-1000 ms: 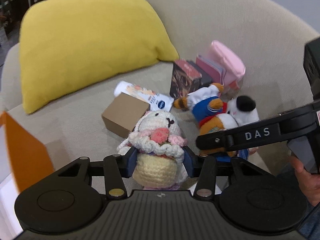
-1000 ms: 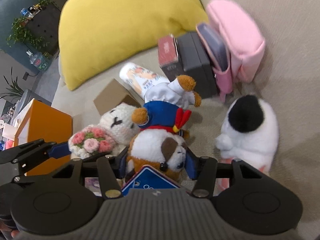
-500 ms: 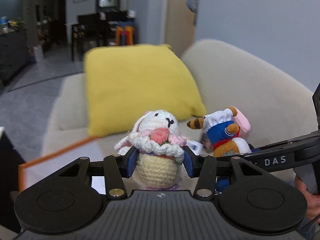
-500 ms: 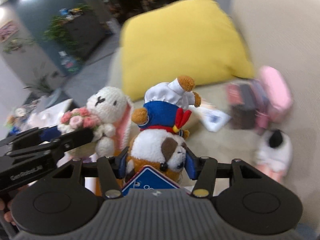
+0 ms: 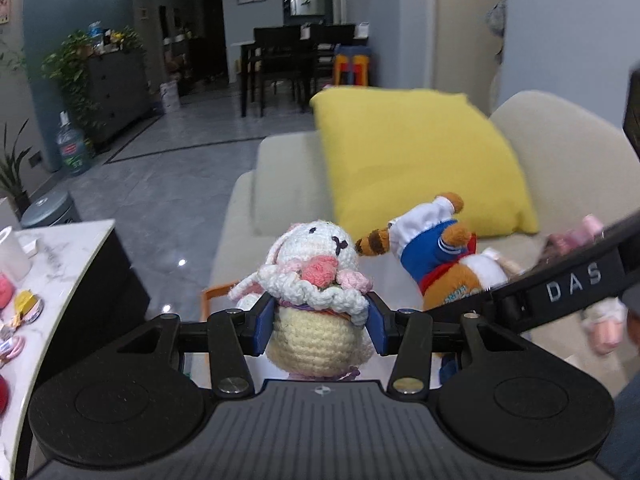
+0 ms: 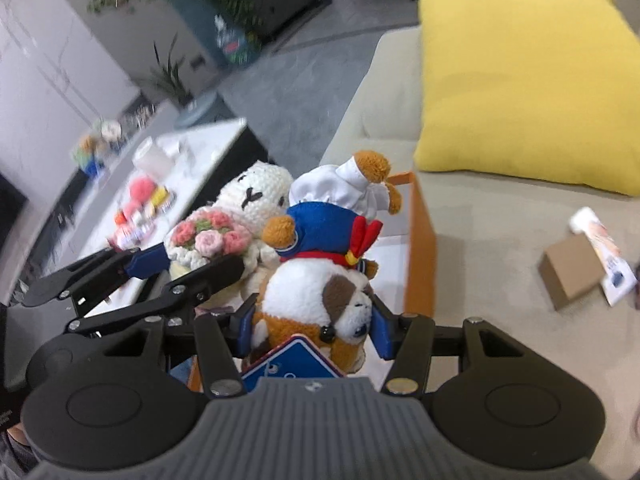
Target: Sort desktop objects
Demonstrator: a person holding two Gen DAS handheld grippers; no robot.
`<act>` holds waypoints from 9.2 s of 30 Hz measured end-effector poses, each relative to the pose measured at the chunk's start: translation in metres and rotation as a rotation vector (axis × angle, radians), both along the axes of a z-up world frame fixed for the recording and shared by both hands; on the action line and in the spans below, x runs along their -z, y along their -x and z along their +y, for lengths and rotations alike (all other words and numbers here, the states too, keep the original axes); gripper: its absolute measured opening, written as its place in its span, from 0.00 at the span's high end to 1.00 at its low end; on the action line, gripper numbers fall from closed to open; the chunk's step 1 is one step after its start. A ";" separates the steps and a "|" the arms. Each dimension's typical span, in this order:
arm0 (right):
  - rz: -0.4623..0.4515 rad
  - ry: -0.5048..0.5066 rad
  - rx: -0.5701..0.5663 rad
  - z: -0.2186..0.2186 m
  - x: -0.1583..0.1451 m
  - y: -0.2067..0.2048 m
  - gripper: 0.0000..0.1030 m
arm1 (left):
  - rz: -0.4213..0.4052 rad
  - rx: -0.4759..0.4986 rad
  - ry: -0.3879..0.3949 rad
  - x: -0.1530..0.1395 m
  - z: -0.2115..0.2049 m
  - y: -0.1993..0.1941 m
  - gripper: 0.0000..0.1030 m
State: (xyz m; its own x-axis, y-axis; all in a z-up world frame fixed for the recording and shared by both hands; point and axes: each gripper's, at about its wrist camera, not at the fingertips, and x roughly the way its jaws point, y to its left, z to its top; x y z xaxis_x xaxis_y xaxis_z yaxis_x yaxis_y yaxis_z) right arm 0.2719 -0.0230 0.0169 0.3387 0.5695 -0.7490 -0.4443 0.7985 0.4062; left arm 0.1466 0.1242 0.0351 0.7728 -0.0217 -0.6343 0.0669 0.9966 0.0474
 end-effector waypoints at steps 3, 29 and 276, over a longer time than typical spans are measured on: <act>0.042 0.055 -0.039 0.027 0.016 -0.025 0.45 | 0.009 -0.014 -0.033 0.014 0.016 -0.013 0.47; 0.163 0.315 -0.133 0.111 0.124 -0.082 0.44 | 0.162 0.097 -0.444 0.119 -0.022 -0.033 0.46; -0.249 0.370 -0.591 -0.187 0.027 0.024 0.91 | 0.253 0.992 -0.458 0.072 -0.241 -0.018 0.75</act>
State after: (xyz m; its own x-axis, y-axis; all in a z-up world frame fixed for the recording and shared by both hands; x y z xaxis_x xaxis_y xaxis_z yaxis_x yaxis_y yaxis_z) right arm 0.2475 -0.2100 -0.0104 0.2385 0.4346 -0.8685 -0.8865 0.4626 -0.0120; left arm 0.1644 -0.1171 -0.0365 0.3909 -0.2806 -0.8766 0.8812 0.3890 0.2685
